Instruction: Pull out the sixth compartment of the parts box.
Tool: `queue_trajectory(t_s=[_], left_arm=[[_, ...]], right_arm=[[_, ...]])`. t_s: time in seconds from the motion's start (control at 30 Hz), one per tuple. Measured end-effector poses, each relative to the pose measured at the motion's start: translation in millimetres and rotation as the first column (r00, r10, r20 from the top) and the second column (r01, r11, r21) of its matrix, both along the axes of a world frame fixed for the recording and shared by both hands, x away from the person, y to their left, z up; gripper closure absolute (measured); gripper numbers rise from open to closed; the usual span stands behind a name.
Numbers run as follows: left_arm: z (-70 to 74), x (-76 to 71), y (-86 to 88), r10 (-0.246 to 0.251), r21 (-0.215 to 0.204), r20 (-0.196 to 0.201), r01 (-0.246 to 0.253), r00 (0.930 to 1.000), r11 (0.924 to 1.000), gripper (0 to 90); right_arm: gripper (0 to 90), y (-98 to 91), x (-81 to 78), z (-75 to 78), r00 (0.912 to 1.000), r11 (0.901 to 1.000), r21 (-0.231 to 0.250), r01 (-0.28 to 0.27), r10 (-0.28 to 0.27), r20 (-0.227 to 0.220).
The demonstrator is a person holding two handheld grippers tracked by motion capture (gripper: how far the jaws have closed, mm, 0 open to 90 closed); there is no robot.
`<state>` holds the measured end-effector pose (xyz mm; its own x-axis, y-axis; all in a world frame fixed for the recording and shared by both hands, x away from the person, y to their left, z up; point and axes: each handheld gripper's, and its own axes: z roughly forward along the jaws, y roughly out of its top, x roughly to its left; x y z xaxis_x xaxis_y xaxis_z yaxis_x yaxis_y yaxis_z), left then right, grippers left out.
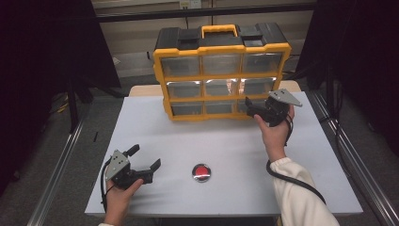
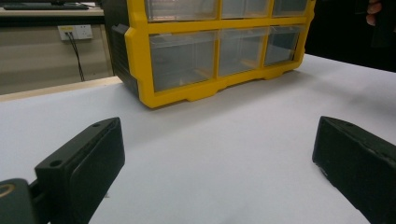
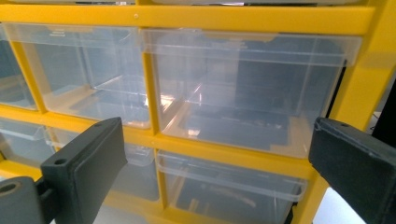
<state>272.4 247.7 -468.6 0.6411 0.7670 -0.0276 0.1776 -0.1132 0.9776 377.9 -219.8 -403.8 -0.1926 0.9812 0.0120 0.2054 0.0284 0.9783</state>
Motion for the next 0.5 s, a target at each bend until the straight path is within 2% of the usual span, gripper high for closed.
queue_trajectory(t_s=[0.5], left_arm=[[-0.5,0.4,-0.1,-0.008,-0.003,-0.003,0.008,1.0,1.0,2.3]], right_arm=[[4.1,-4.0,9.6,8.1,0.9992,0.9992,-0.005,0.039,-0.039,0.011]])
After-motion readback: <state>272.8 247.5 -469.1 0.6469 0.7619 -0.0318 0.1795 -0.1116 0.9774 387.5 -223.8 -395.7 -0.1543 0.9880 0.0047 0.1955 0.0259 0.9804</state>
